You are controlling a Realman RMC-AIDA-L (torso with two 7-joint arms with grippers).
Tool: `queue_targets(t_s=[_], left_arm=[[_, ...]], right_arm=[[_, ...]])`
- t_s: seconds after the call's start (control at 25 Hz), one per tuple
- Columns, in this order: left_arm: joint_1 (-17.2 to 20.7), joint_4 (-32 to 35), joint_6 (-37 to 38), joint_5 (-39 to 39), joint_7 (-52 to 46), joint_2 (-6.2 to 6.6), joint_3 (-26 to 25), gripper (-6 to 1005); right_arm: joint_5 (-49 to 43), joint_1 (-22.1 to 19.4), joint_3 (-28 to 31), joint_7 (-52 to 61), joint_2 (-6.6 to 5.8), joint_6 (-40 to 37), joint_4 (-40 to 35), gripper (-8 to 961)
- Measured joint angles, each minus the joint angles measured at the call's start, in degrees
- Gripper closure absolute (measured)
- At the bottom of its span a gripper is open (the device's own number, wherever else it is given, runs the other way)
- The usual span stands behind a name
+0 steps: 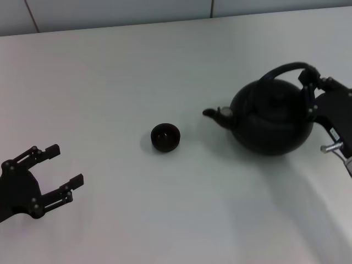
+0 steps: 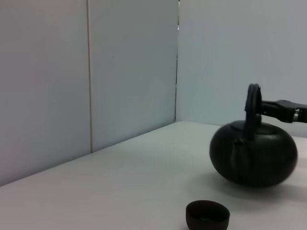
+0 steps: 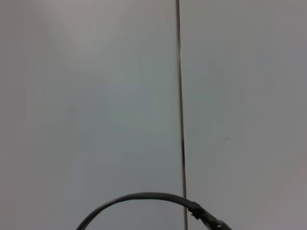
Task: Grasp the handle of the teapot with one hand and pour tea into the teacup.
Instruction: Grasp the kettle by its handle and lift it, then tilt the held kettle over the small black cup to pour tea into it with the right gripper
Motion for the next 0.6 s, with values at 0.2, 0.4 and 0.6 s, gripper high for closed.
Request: queue_targets(t_s=[0.2,0.4,0.6], left_arm=[[0.01,-0.28,0.01,0.01,0.11,0.03,0.00,194],[-0.02,-0.28,0.02,0.02,0.12,0.04,0.00,194],[-0.48,-0.28,0.00,0.03,0.15,0.04,0.00,194]], right_arm=[[0.08,2.49,1.08,3.52,-0.07,0.04,-3.13,868],[0.07,7.24,1.10,9.42,-0.14,2.99,-7.34,868],[-0.30,10.45,0.57,10.25,-0.20,5.91,-8.21,868]])
